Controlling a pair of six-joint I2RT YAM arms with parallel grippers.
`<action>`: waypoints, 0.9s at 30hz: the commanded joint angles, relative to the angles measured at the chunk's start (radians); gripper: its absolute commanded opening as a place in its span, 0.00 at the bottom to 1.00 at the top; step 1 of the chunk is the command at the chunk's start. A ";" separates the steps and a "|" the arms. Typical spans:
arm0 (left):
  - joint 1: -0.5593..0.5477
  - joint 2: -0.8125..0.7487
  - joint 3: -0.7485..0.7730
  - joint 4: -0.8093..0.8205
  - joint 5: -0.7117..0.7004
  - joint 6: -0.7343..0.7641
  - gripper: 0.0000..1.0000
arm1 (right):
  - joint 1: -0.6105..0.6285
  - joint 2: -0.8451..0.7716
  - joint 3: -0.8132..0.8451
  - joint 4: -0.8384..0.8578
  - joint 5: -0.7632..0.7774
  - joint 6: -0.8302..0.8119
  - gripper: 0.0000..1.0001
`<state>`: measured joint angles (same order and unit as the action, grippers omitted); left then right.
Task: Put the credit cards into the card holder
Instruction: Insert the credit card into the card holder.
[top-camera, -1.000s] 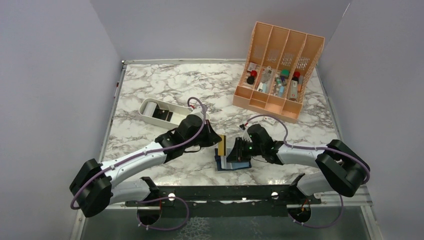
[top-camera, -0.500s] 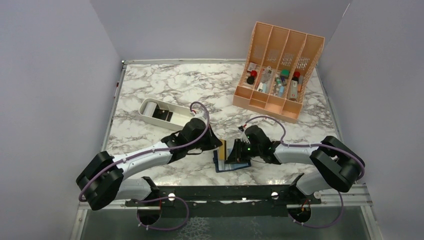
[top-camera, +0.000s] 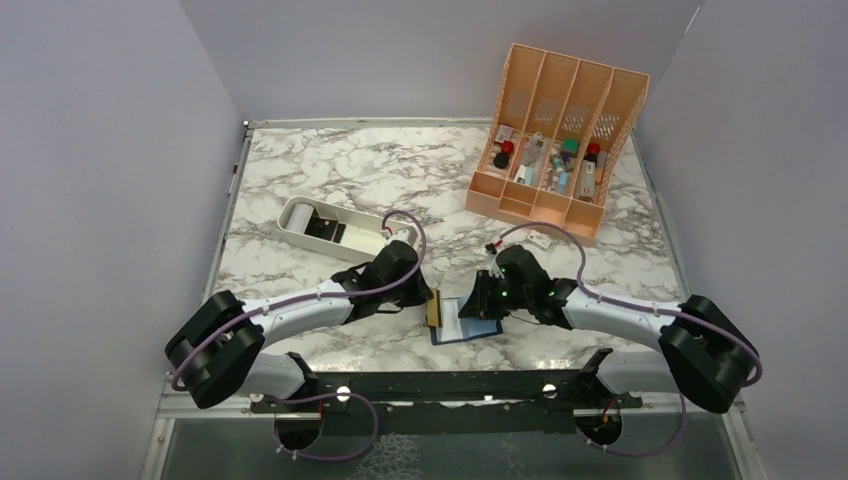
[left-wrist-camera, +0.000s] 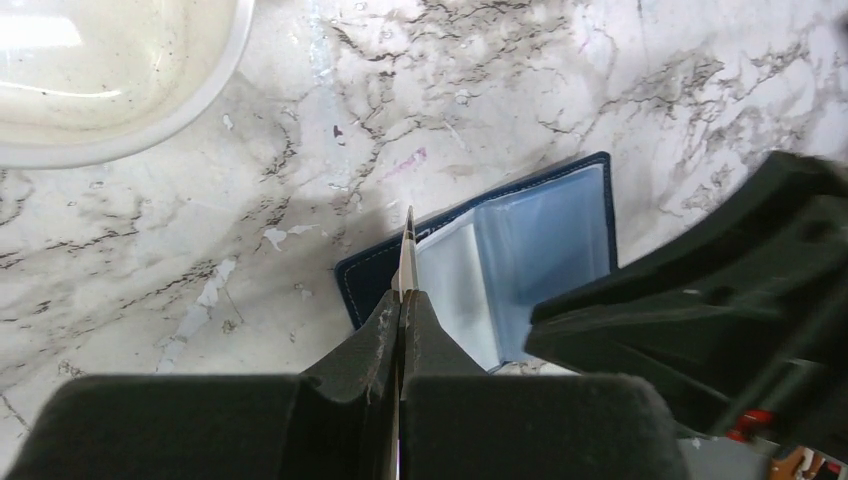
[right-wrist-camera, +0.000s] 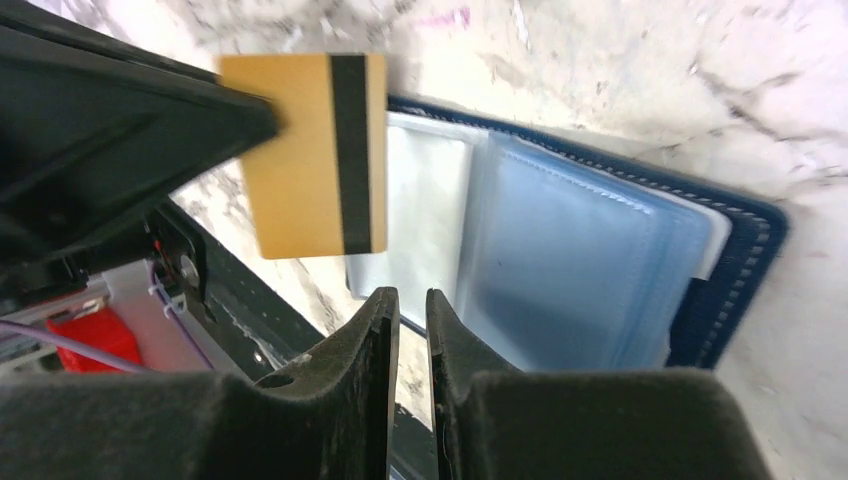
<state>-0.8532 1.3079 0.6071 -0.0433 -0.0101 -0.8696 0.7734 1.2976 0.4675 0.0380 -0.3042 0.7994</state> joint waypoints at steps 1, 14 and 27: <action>-0.007 0.026 0.002 0.001 -0.036 0.028 0.00 | 0.007 -0.096 0.070 -0.191 0.170 -0.075 0.21; -0.013 0.010 -0.094 0.222 0.089 -0.075 0.00 | 0.007 -0.131 0.034 -0.321 0.407 -0.097 0.21; -0.038 0.014 -0.165 0.411 0.081 -0.167 0.00 | 0.007 -0.152 -0.067 -0.269 0.389 -0.054 0.19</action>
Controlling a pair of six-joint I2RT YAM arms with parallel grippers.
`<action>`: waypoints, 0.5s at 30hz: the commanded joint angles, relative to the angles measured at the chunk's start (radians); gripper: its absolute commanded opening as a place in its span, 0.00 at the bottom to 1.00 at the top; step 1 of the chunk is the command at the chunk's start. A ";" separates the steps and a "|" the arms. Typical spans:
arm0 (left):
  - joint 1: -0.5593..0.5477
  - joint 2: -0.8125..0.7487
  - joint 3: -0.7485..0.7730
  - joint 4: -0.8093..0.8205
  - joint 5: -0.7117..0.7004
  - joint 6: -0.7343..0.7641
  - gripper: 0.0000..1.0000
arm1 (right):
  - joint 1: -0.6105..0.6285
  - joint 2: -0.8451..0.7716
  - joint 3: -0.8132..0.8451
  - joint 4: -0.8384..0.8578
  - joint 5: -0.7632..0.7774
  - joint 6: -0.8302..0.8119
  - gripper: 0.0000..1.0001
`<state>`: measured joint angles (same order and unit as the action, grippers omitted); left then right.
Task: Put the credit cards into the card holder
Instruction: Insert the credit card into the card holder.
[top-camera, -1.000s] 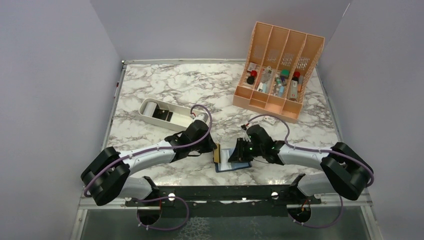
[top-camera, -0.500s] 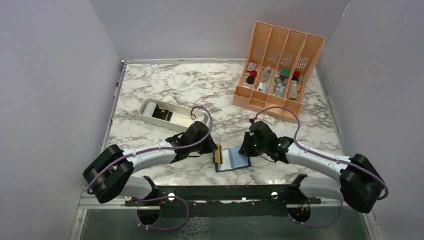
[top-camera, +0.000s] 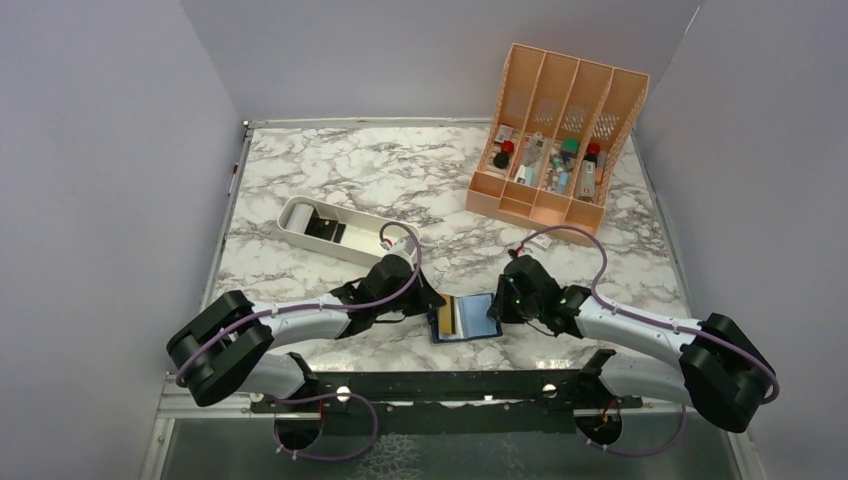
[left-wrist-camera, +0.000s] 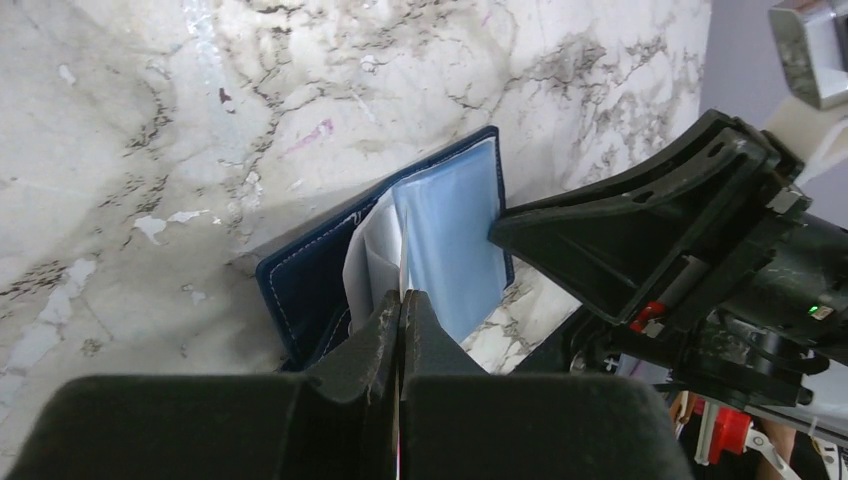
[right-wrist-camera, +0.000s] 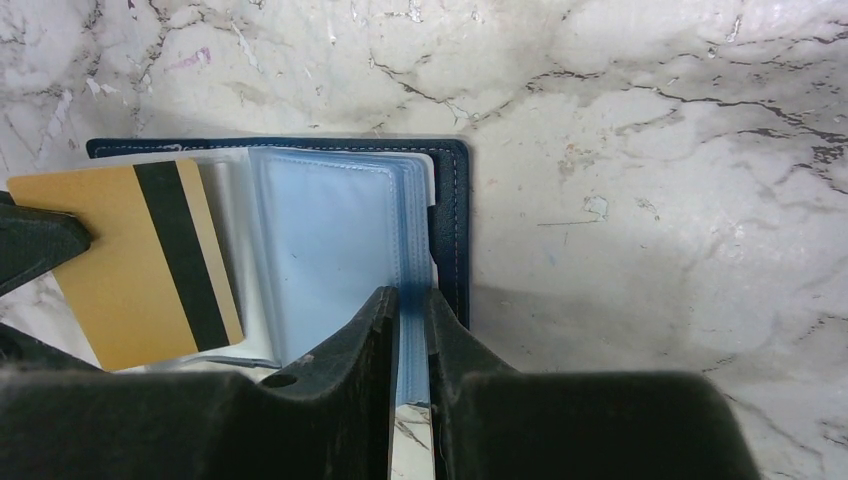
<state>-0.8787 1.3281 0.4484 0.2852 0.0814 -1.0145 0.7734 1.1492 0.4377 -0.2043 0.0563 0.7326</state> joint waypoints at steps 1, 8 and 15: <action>-0.014 -0.006 -0.006 0.086 -0.015 -0.025 0.00 | 0.007 -0.003 -0.036 -0.028 0.029 0.014 0.19; -0.021 0.037 -0.001 0.114 -0.020 -0.054 0.00 | 0.007 -0.006 -0.037 -0.031 0.027 0.019 0.19; -0.025 0.094 -0.005 0.160 -0.016 -0.104 0.00 | 0.007 -0.013 -0.030 -0.039 0.027 0.025 0.19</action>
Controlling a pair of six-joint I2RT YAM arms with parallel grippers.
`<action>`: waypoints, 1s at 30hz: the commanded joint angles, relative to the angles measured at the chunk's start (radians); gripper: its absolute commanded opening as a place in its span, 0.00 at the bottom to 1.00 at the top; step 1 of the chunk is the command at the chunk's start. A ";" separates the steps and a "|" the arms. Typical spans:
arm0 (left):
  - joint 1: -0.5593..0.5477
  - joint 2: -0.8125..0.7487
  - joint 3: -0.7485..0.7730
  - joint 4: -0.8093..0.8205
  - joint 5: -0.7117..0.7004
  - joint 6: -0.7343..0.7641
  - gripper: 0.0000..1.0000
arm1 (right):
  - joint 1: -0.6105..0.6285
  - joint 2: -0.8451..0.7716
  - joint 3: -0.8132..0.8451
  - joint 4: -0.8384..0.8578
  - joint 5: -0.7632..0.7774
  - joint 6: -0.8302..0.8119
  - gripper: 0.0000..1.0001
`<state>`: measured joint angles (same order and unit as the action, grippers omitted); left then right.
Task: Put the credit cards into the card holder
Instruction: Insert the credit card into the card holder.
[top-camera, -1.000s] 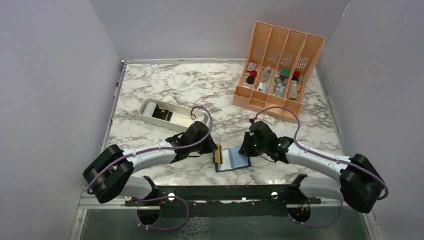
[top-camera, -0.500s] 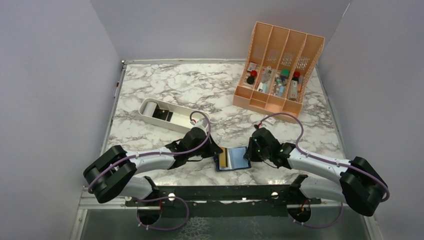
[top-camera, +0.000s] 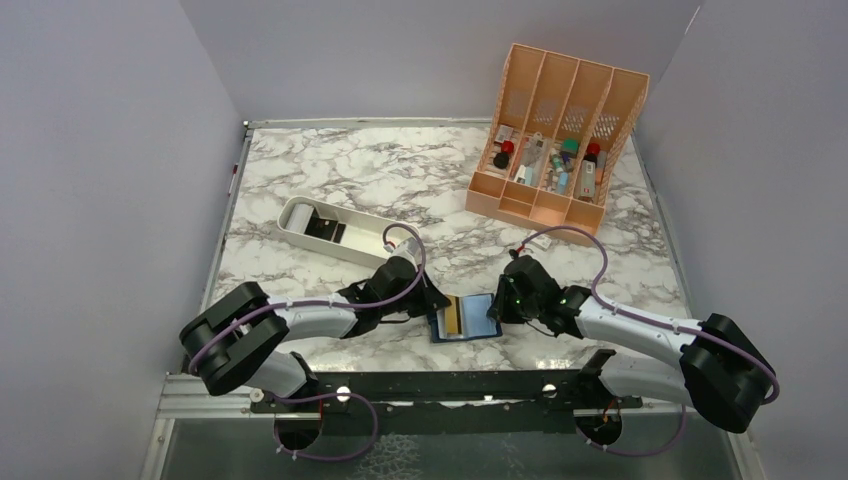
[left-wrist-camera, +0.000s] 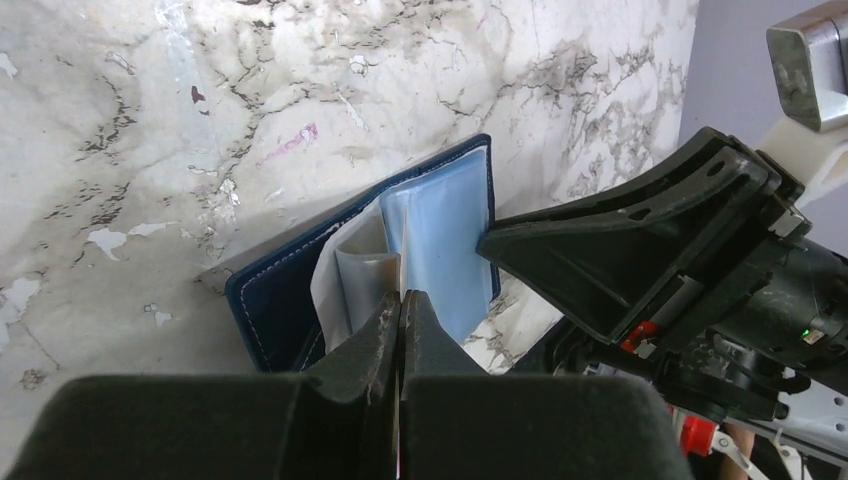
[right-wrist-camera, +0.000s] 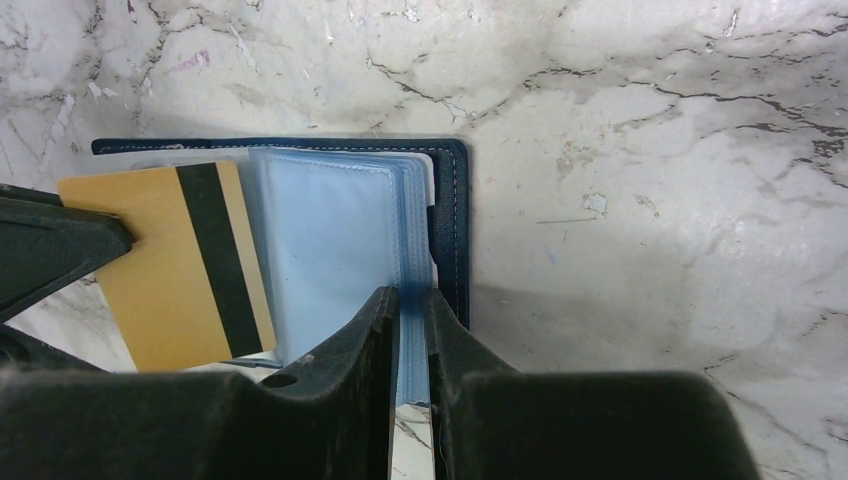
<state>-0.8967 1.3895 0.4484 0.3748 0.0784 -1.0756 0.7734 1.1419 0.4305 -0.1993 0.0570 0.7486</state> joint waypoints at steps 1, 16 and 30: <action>-0.007 0.042 -0.006 0.079 -0.014 -0.049 0.00 | 0.007 -0.008 -0.023 -0.043 0.027 0.009 0.19; -0.013 0.078 -0.010 0.135 -0.019 -0.108 0.00 | 0.007 0.021 -0.025 -0.019 0.012 0.013 0.19; -0.016 0.129 -0.034 0.134 -0.040 -0.110 0.00 | 0.007 0.008 -0.019 -0.021 0.009 0.015 0.19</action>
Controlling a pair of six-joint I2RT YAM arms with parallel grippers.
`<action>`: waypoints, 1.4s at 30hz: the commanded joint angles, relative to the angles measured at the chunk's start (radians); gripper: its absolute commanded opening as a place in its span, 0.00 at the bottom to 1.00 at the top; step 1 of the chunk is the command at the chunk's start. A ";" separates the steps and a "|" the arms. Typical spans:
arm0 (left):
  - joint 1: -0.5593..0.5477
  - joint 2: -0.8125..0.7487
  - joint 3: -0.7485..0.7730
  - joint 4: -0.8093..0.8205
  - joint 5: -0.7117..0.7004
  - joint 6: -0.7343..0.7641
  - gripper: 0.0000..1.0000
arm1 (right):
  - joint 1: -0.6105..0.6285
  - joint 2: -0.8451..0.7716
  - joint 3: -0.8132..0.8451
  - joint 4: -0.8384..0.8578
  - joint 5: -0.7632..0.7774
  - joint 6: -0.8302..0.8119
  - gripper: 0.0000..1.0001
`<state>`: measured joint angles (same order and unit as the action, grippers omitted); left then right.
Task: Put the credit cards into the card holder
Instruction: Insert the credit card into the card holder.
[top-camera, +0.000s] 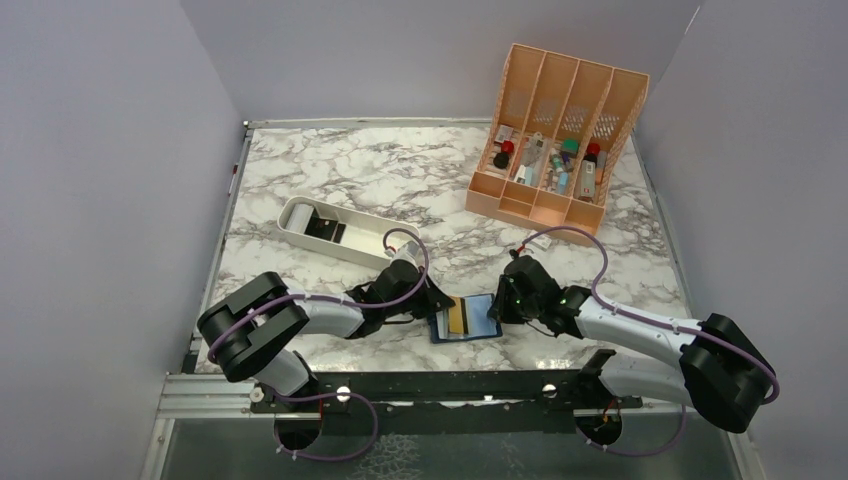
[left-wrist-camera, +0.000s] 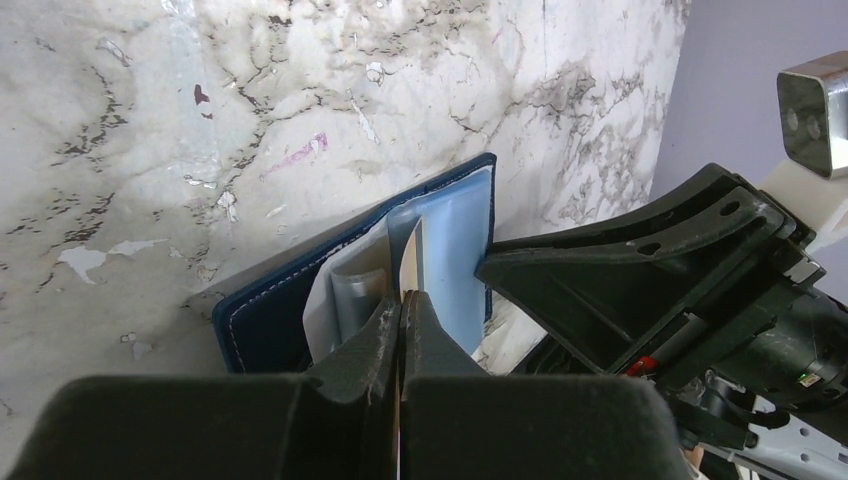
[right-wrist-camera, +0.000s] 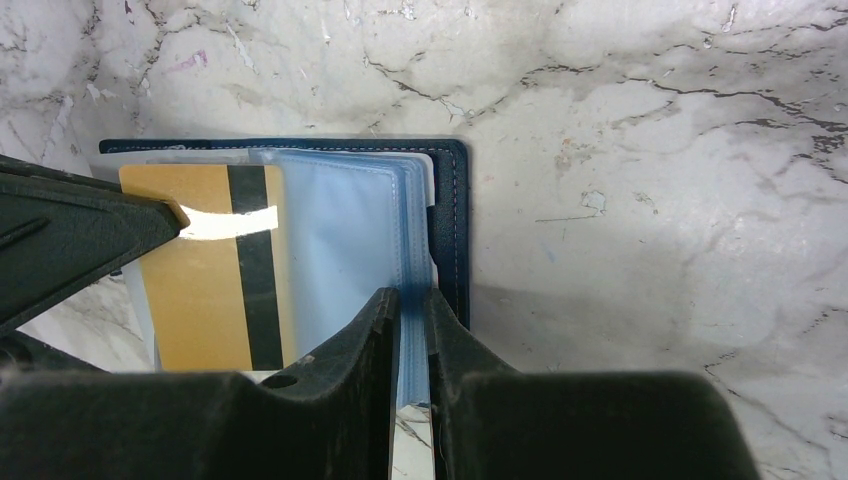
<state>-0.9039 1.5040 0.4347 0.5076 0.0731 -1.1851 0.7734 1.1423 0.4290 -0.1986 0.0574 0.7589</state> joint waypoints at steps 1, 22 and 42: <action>-0.009 0.017 -0.021 0.002 -0.036 0.006 0.00 | 0.007 0.005 -0.015 -0.024 0.008 0.006 0.19; -0.053 0.048 0.030 -0.056 -0.113 0.095 0.05 | 0.007 -0.057 -0.013 -0.066 0.021 0.026 0.24; -0.116 0.045 0.050 -0.100 -0.266 0.061 0.00 | 0.007 -0.050 -0.049 -0.023 -0.014 0.036 0.22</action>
<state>-0.9871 1.5116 0.4648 0.4728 -0.1493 -1.1358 0.7734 1.0889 0.4011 -0.2253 0.0597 0.7856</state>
